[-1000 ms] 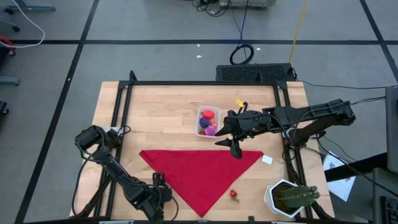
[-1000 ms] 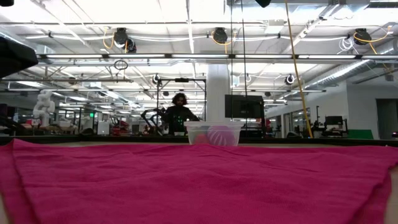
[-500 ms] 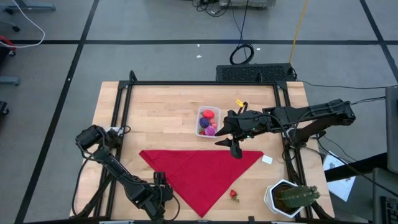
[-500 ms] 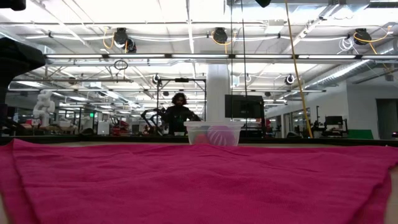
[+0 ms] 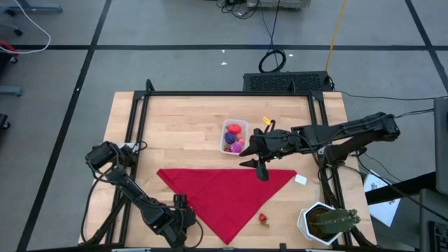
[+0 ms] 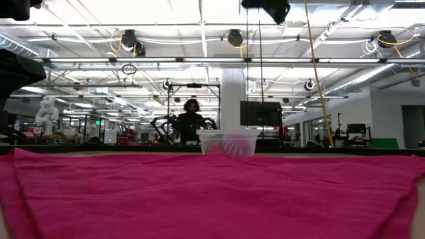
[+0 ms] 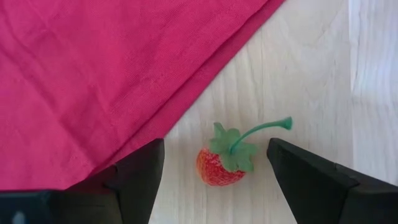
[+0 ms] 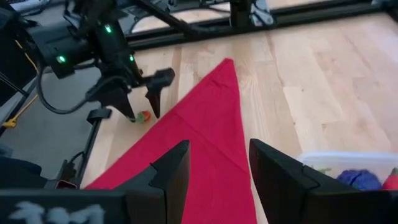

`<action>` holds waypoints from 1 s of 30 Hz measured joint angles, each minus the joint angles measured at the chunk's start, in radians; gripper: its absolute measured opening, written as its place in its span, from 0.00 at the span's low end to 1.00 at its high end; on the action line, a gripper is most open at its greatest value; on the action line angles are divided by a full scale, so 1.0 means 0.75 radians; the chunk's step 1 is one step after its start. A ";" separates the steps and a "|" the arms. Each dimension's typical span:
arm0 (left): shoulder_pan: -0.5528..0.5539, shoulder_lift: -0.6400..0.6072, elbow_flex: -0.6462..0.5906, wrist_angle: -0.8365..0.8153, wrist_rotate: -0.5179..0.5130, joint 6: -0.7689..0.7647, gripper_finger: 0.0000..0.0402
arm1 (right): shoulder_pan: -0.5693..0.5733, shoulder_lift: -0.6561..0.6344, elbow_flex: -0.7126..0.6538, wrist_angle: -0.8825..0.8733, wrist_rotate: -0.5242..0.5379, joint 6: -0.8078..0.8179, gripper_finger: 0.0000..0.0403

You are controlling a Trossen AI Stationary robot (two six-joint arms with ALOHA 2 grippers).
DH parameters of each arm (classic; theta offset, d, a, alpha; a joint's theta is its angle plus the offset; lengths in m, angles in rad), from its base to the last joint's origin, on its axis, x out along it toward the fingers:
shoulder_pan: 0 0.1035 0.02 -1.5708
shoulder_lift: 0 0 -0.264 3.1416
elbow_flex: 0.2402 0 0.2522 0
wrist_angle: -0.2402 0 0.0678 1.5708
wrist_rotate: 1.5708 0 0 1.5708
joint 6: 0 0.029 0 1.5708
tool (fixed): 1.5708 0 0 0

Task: Pick and placing Produce into tupperware
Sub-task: Put the left red strawberry into the transparent bin

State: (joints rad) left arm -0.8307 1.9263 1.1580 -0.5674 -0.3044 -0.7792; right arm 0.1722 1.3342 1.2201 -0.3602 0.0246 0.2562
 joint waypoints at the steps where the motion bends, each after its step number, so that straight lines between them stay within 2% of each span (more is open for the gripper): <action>1: 0.000 0.000 0.000 -0.003 0.007 -0.004 0.74 | 0.000 0.000 -0.018 0.013 0.000 0.011 0.39; 11: 0.002 0.004 -0.001 -0.038 0.072 -0.057 0.72 | 0.000 0.001 -0.059 0.047 0.000 0.042 0.39; 21: -0.001 0.005 -0.001 -0.024 0.095 -0.050 0.47 | 0.000 -0.007 -0.059 0.077 -0.004 0.042 0.39; 30: -0.001 0.005 -0.002 -0.019 0.095 -0.050 0.33 | 0.000 -0.007 -0.059 0.077 -0.005 0.042 0.39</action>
State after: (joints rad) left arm -0.8314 1.9301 1.1564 -0.5819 -0.2329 -0.8166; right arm 0.1722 1.3293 1.1755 -0.3027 0.0212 0.2878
